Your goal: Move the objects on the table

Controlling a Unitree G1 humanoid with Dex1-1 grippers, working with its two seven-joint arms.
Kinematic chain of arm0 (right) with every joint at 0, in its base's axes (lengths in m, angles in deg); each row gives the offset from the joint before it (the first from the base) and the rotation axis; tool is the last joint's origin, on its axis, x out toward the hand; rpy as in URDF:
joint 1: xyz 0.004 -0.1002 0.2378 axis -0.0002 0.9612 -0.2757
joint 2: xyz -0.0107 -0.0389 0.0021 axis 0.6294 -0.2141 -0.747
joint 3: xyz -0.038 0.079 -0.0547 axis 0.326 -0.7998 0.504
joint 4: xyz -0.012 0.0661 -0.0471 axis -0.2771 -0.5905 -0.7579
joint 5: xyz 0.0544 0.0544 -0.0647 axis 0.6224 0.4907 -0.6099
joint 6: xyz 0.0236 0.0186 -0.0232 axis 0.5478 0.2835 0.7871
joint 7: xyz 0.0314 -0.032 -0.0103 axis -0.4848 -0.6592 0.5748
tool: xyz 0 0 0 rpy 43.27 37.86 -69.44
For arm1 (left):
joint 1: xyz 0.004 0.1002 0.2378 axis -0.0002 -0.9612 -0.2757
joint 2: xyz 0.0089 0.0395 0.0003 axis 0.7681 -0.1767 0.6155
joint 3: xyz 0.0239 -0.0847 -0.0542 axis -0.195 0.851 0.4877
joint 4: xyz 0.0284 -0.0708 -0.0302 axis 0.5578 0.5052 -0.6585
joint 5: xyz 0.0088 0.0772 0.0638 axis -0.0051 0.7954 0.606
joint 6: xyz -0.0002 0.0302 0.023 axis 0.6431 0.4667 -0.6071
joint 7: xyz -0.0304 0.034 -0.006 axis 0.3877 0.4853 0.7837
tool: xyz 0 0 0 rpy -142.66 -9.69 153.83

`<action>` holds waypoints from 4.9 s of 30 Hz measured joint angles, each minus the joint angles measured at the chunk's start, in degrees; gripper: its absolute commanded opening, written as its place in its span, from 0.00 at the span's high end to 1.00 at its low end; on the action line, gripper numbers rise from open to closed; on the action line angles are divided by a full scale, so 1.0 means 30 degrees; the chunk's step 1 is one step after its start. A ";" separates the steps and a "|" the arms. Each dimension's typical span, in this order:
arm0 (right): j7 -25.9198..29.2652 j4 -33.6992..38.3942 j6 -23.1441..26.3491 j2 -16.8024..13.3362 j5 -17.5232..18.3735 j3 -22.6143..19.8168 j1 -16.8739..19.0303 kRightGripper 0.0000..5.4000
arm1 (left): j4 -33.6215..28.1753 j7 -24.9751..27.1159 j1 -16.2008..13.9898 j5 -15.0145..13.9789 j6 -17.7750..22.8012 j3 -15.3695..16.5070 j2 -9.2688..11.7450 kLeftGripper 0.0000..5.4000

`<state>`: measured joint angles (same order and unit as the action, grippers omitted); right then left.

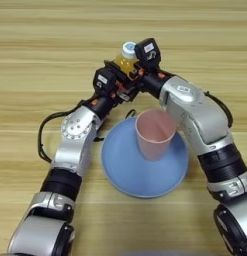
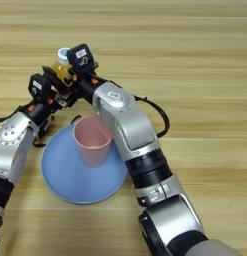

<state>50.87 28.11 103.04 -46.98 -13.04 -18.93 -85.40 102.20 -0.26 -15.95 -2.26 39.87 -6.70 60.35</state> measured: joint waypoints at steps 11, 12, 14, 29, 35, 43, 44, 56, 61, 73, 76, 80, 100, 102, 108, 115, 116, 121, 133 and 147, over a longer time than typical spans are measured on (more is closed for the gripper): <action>0.0000 -0.0160 -0.0140 0.0071 -0.0026 -0.0062 -0.0005 0.25 | 0.0024 0.0182 -0.0001 -0.0011 0.0008 0.0082 -0.0022 0.35; 0.0014 -0.0175 -0.0171 0.0056 -0.0062 -0.0078 -0.0005 0.24 | 0.0032 0.0160 0.0000 -0.0021 0.0033 0.0140 -0.0023 0.35; 0.0103 -0.0239 -0.0186 0.0040 -0.0066 -0.0073 -0.0003 0.19 | 0.0133 0.0086 0.0005 -0.0084 0.0070 0.0370 0.0030 0.36; 0.0777 0.0019 -0.0930 -0.0028 -0.0011 -0.0319 0.0019 0.00 | 0.0379 -0.0116 0.0008 -0.0239 0.0094 0.0763 0.0210 0.36; 0.1449 0.1486 -0.1586 0.0405 0.1007 -0.0592 -0.0010 0.00 | 0.0708 -0.0357 0.0082 -0.0181 0.0176 0.0751 0.0214 0.37; 0.1506 0.2588 -0.1763 0.0401 0.2197 -0.2034 -0.0035 0.00 | 0.1158 -0.0914 0.0361 -0.0175 0.0234 0.0940 0.0288 0.37; 0.1434 0.2646 -0.1817 0.0343 0.2216 -0.2217 -0.0056 0.00 | 0.1211 -0.1002 0.0407 -0.0177 0.0234 0.0986 0.0293 0.37; -0.2048 -0.2024 -0.6374 -0.3759 -0.0494 -0.6913 0.0321 0.00 | 0.2034 -0.3612 0.1280 -0.0290 0.0228 0.3186 0.0601 0.37; -0.4654 -0.6927 -0.8604 -0.5235 -0.2154 -0.8167 0.0592 0.00 | 0.2486 -0.4242 0.1491 -0.0307 0.0170 0.3936 0.1095 0.37; -0.5477 -1.3434 -1.0259 -0.5275 -0.2238 -0.8719 0.0216 0.00 | 0.5602 -0.6370 0.2038 0.0306 0.0064 0.4961 0.2174 0.37; -0.5472 -1.3439 -1.0503 -0.5080 -0.2235 -0.8585 0.0060 0.00 | 0.6282 -0.6769 0.2119 0.0514 0.0061 0.4994 0.2243 0.37; -0.5509 -1.3518 -1.0696 -0.5038 -0.2254 -0.8518 0.0057 0.00 | 0.6752 -0.7427 0.2126 0.1189 0.0061 0.4808 0.2313 0.37; -0.5488 -1.3530 -1.0819 -0.4866 -0.1983 -0.8495 0.0061 0.00 | 0.7146 -0.8825 0.2133 0.1894 0.0352 0.4071 0.1810 0.37; -0.5485 -1.3467 -1.0819 -0.4857 -0.1953 -0.8493 0.0061 0.00 | 0.7194 -0.8931 0.2133 0.1895 0.0352 0.4143 0.1814 0.37; -0.5465 -1.3321 -1.0816 -0.4847 -0.1918 -0.8493 0.0066 0.00 | 0.7299 -0.9205 0.2133 0.1924 0.0348 0.4231 0.1807 0.37; -0.5437 -1.3047 -1.0803 -0.4839 -0.1670 -0.8491 0.0079 0.00 | 0.7328 -0.9556 0.2128 0.1964 0.0347 0.4040 0.1522 0.37; -0.5433 -1.3035 -1.0803 -0.4838 -0.1620 -0.8490 0.0080 0.00 | 0.7374 -0.9576 0.2128 0.1979 0.0345 0.4003 0.1465 0.37; -0.5422 -1.2990 -1.0799 -0.4816 -0.1540 -0.8459 0.0096 0.00 | 0.7757 -0.9928 0.2133 0.2038 0.0328 0.3895 0.1399 0.37; -0.5283 -1.2832 -1.0765 -0.4806 -0.1501 -0.8425 0.0250 0.00 | 0.8063 -1.0852 0.2217 0.2702 0.0109 0.3653 0.1473 0.30; -0.5078 -1.2829 -1.0763 -0.4804 -0.1503 -0.8402 0.0258 0.00 | 0.8278 -1.1078 0.2220 0.2689 0.0323 0.3690 0.1503 0.07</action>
<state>35.63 -10.38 70.75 -61.40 -17.55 -44.14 -84.62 127.04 -33.49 -9.29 5.81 40.84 4.37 64.86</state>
